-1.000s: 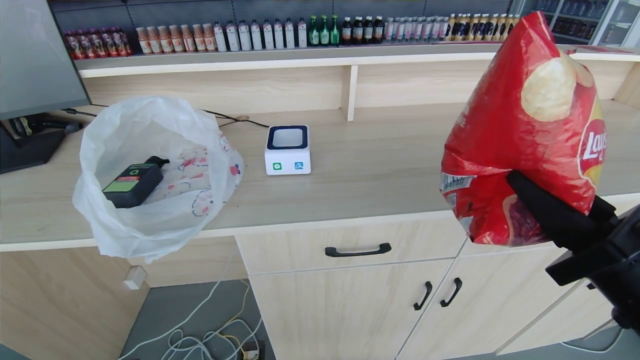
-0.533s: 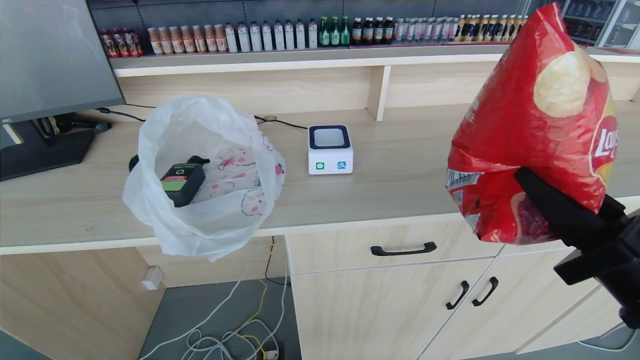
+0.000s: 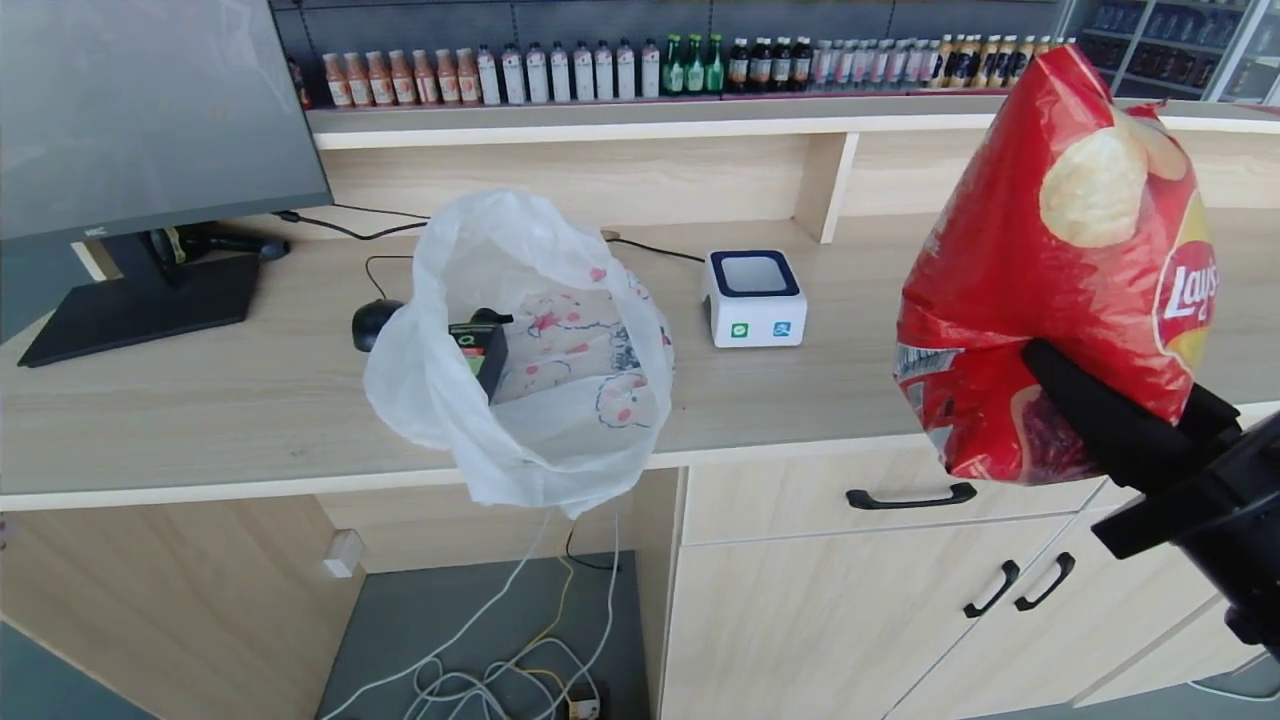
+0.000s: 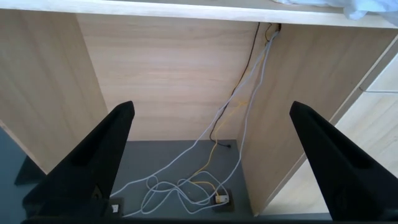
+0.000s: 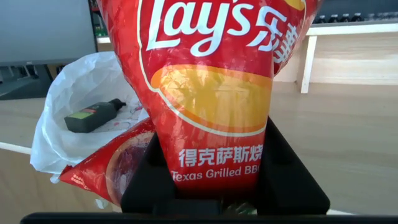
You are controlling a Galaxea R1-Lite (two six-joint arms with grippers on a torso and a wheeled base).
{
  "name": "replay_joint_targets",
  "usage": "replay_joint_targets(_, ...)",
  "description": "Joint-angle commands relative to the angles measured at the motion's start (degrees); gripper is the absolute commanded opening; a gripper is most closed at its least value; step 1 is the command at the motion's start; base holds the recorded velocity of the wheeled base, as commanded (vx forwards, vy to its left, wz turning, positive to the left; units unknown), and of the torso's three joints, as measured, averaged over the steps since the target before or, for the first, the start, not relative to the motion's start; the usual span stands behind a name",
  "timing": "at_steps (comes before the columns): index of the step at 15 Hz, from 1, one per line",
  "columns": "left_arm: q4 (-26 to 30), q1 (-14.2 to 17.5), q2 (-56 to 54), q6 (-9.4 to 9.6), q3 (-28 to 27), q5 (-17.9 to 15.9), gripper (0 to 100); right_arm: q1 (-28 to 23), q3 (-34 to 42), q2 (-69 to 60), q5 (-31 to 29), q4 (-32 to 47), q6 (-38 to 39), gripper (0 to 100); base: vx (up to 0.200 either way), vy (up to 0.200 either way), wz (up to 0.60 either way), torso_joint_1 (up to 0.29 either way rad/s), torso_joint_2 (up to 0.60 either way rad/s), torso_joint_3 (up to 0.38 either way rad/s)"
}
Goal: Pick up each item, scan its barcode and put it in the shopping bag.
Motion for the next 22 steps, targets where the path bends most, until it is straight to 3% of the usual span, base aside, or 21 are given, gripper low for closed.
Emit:
replay_joint_targets(1, -0.01, 0.05, 0.00, 0.04, 0.00, -0.01, 100, -0.85, -0.47, 0.00, -0.04, -0.12, -0.01, 0, 0.000, 0.000, 0.00, 0.000, 0.00, 0.000)
replay_joint_targets(3, -0.01, -0.04, 0.00, 0.04, 0.00, -0.01, 100, -3.66, -3.72, -0.26, -0.04, -0.12, -0.01, 0, 0.000, 0.000, 0.00, 0.000, 0.00, 0.000)
replay_joint_targets(9, -0.01, -0.04, 0.00, 0.21, 0.00, -0.01, 100, -3.48, -7.94, 5.36, 1.45, -0.12, -5.02, 0, 0.000, 0.000, 0.00, 0.000, 0.00, 0.000)
replay_joint_targets(11, -0.01, 0.05, 0.00, 0.21, 0.00, -0.01, 100, -5.77, -12.33, 9.23, 5.93, -0.12, -9.24, 0, 0.000, 0.000, 0.00, 0.000, 0.00, 0.000)
replay_joint_targets(13, -0.01, -0.04, 0.00, 0.21, 0.00, -0.01, 100, -7.44, -13.39, 12.75, 12.26, -0.12, -19.79, 0, 0.000, 0.000, 0.00, 0.000, 0.00, 0.000)
replay_joint_targets(22, -0.01, -0.04, 0.00, 0.21, 0.00, -0.01, 100, -6.82, -28.42, 24.44, 10.94, -0.12, -24.62, 0, 0.000, 0.000, 0.00, 0.000, 0.00, 0.000)
